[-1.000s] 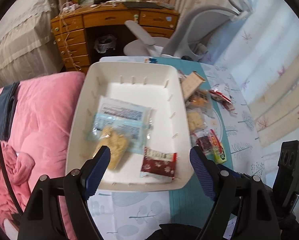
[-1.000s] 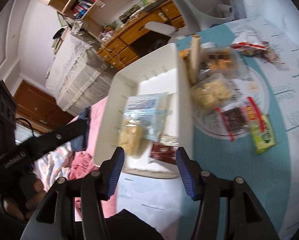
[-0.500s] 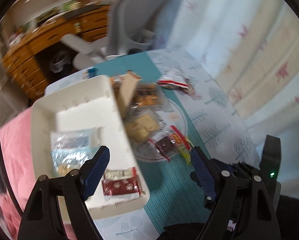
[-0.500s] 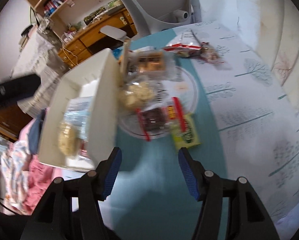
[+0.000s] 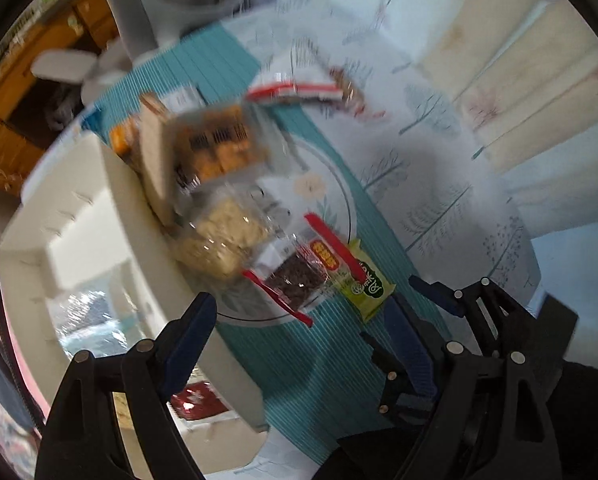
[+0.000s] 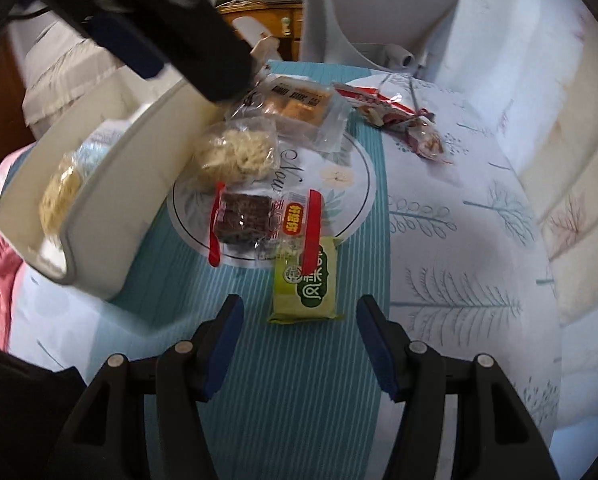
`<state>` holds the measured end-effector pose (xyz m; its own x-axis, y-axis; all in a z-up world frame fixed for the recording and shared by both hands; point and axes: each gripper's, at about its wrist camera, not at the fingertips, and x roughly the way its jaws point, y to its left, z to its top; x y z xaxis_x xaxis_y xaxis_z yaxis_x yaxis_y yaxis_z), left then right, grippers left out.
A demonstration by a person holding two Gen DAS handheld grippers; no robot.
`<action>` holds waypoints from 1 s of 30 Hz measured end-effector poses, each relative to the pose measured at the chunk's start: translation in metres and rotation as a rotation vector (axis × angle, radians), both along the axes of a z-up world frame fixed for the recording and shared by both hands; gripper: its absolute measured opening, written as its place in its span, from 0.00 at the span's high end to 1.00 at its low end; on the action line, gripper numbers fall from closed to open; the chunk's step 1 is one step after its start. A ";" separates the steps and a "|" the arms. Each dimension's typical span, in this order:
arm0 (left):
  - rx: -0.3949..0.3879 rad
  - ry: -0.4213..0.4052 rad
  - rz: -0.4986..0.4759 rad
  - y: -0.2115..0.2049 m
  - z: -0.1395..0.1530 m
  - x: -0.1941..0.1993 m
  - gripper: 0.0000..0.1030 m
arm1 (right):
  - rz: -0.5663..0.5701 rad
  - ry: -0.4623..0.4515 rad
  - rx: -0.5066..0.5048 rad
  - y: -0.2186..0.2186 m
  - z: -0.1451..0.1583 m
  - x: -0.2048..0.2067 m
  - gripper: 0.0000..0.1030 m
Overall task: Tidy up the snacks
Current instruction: 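Move both grippers back to the packets on the plate, then grasp the red-trimmed dark cake packet with the left gripper while the right grasps the yellow-green packet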
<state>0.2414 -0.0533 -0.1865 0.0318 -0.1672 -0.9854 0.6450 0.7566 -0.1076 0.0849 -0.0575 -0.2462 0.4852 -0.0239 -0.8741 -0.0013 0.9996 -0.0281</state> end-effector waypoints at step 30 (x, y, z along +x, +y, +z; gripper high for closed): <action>0.242 0.420 0.534 -0.007 -0.128 0.038 0.18 | 0.189 0.067 0.052 -0.043 -0.031 0.029 0.64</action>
<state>0.2790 -0.0604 -0.3143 -0.3410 -0.0102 -0.9400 0.1210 0.9912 -0.0546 0.1141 -0.1004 -0.2771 0.4179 0.1080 -0.9021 -0.1886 0.9816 0.0302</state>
